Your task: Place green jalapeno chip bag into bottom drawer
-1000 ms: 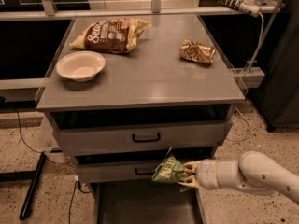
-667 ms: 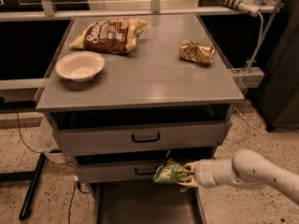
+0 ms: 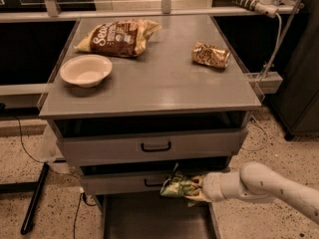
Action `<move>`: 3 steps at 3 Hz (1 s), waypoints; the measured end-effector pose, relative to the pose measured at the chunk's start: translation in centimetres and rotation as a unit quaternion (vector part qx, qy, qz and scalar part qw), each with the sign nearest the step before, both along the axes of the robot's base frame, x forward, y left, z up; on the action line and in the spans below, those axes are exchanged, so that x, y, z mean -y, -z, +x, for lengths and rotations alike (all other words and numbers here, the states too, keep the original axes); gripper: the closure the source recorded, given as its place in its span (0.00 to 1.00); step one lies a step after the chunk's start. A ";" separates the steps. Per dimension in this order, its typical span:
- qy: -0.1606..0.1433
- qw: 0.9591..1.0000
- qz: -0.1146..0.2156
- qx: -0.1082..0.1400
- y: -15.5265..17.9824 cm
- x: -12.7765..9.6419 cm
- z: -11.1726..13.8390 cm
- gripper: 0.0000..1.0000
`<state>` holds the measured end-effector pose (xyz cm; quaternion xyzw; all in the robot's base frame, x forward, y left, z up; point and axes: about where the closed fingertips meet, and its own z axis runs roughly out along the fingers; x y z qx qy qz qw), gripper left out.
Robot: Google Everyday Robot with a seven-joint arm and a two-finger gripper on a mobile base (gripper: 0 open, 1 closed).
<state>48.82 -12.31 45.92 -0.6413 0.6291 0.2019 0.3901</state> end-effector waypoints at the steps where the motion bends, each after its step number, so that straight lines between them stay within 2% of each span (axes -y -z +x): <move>1: 0.018 1.000 -0.004 -0.014 6.0 -0.5 1.0 1.00; 2: 0.043 0.999 -0.016 -0.021 11.8 -0.5 1.4 1.00; 3: 0.057 0.998 -0.033 0.001 15.9 -0.5 1.3 1.00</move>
Offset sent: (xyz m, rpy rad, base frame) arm 0.0233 -0.0021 -0.1871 -0.0694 0.0475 -0.1608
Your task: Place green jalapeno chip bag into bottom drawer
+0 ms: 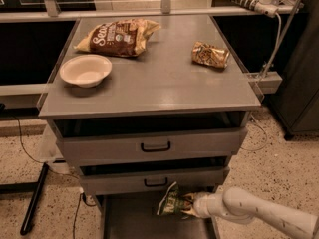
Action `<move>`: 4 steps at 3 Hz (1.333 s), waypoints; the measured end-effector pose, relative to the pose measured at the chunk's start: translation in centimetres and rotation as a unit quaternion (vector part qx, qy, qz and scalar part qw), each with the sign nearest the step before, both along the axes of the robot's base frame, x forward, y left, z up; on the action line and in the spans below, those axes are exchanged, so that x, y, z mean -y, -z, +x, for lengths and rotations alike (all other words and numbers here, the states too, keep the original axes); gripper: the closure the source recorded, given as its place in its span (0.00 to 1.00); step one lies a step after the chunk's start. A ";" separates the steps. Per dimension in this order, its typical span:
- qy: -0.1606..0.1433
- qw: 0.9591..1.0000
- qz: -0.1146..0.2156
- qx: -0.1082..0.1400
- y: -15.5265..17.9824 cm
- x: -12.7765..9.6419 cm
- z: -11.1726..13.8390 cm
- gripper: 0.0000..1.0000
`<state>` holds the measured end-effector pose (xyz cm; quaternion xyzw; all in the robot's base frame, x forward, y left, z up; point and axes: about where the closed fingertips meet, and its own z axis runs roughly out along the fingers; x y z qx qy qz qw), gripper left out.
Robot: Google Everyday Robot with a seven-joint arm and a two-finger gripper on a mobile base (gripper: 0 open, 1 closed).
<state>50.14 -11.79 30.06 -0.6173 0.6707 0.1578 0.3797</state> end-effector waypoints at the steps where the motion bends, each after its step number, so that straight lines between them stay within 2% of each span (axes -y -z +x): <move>1: -0.004 0.999 -0.014 0.037 3.4 -0.3 0.4 1.00; 2: -0.020 0.999 -0.006 0.040 10.7 -0.7 3.7 1.00; 3: -0.020 0.999 -0.006 0.040 10.7 -0.7 3.7 1.00; 4: -0.021 0.999 -0.003 0.037 12.7 -1.8 3.5 1.00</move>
Offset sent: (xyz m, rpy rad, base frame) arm 0.0355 0.0109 -0.1201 -0.0403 -0.1261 0.0566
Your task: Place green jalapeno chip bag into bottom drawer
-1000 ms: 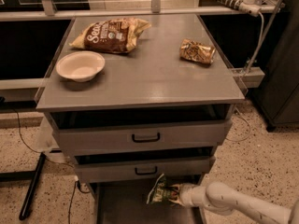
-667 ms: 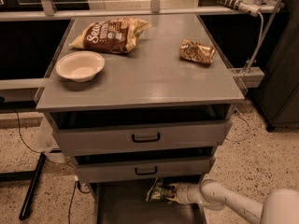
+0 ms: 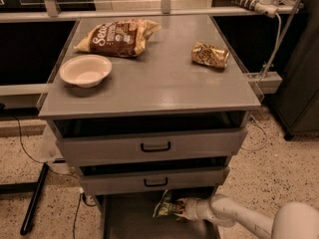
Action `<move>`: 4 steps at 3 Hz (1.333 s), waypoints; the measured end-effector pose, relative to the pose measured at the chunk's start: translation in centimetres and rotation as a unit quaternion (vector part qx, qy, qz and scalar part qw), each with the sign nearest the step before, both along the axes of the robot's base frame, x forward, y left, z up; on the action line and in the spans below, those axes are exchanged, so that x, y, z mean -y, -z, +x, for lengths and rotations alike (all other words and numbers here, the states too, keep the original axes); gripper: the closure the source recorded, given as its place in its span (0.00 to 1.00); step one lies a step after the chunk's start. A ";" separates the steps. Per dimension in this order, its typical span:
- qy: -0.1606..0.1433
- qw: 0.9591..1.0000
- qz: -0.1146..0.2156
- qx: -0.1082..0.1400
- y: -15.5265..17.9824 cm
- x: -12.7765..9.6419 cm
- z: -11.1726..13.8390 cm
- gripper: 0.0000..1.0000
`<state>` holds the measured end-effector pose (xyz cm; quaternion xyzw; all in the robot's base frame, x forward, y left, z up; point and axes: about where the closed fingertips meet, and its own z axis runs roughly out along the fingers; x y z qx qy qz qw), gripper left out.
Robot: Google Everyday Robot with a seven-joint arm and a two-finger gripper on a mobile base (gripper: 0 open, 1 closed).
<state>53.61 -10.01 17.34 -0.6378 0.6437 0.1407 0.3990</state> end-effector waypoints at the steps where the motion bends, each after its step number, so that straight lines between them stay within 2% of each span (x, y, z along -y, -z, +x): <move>1: -0.008 1.000 0.013 0.011 1.5 -1.1 -0.3 1.00; 2: -0.035 0.999 0.026 0.018 2.9 -2.6 -1.1 1.00; 3: -0.064 0.997 0.041 0.002 4.6 -3.5 -1.6 1.00; 4: -0.084 0.995 0.053 -0.025 5.2 -3.4 -1.3 1.00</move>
Offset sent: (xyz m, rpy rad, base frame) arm -0.0209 0.0395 -0.0434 0.0842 -0.0535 0.1366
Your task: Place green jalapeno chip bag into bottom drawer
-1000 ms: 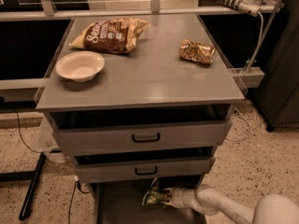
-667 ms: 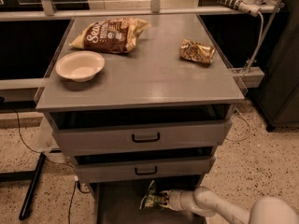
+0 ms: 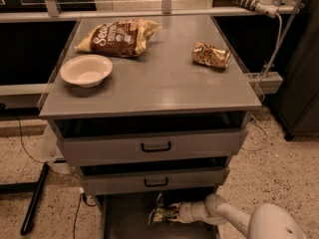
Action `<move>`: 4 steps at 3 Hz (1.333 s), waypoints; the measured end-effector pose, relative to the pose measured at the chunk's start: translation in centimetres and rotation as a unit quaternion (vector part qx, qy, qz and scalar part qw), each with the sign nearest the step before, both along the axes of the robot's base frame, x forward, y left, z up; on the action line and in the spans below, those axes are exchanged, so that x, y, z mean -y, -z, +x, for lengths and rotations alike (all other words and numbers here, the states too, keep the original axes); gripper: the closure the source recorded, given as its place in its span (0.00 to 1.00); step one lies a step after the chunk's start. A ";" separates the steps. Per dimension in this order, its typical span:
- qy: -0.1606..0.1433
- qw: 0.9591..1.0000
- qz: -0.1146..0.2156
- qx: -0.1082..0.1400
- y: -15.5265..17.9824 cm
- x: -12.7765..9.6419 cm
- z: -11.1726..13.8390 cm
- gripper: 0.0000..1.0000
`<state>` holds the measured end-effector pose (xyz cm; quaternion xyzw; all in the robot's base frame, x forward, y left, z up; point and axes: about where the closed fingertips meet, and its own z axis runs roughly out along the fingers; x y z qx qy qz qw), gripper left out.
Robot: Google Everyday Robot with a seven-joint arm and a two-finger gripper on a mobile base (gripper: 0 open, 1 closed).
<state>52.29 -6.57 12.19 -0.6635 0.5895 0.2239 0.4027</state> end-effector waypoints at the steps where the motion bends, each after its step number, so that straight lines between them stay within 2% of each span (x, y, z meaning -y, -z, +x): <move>1: 0.000 1.000 0.000 0.000 0.0 0.0 0.0 0.82; 4: 0.000 1.000 0.000 0.000 0.0 0.0 0.0 0.13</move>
Offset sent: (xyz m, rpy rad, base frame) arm 0.0000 0.0001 0.0000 0.0001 0.0000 0.0001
